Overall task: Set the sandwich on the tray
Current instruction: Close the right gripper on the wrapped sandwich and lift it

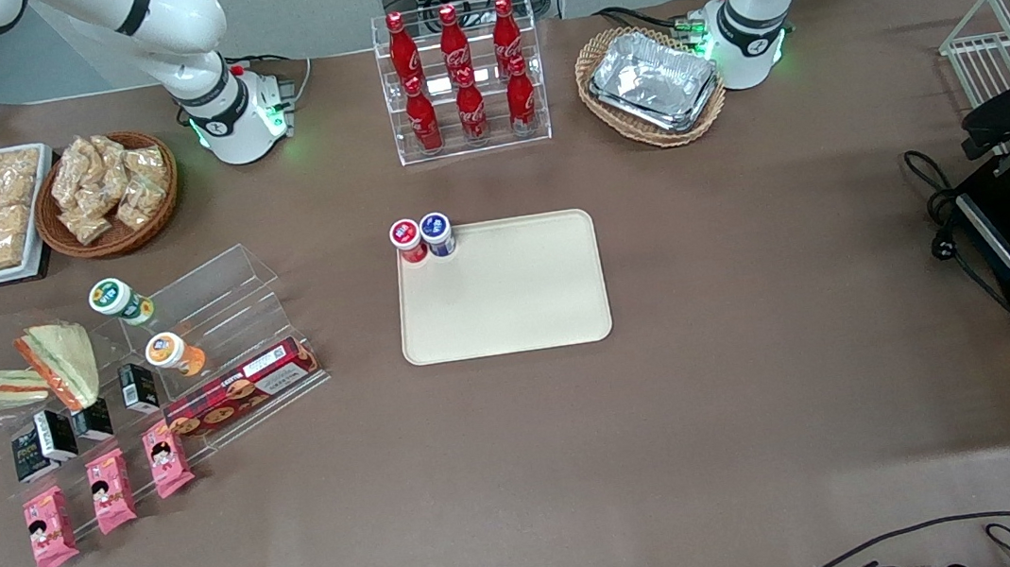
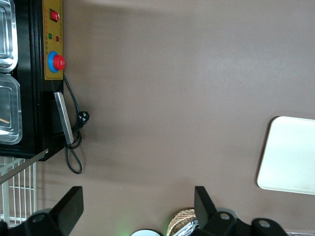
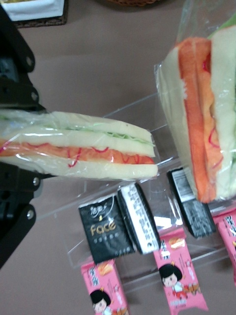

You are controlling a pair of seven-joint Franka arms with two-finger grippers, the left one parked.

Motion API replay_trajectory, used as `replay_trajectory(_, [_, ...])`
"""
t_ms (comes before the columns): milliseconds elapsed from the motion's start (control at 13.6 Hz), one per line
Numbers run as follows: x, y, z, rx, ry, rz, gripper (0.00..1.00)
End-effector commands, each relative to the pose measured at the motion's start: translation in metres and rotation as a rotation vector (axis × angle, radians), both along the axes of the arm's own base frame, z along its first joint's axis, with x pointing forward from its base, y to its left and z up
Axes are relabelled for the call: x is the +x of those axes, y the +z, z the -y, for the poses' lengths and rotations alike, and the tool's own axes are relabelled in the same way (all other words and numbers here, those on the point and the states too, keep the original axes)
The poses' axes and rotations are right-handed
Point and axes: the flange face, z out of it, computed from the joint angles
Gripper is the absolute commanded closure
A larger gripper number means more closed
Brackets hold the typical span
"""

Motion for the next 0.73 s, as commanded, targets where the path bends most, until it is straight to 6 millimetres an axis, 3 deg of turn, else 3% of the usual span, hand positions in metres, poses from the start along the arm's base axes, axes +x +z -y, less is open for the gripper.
replay_trajectory(0, [0.007,0.052,-0.001,0.022,0.009,0.03,0.8])
replay_trajectory(220, [0.004,0.095,-0.017,0.074,-0.042,0.031,0.8])
replay_trajectory(294, [0.002,0.098,-0.024,0.092,-0.082,0.008,0.8])
replay_trajectory(514, [0.011,0.136,-0.084,0.098,-0.095,-0.006,0.8])
replay_trajectory(661, [0.015,0.154,-0.135,0.103,-0.134,-0.035,0.8])
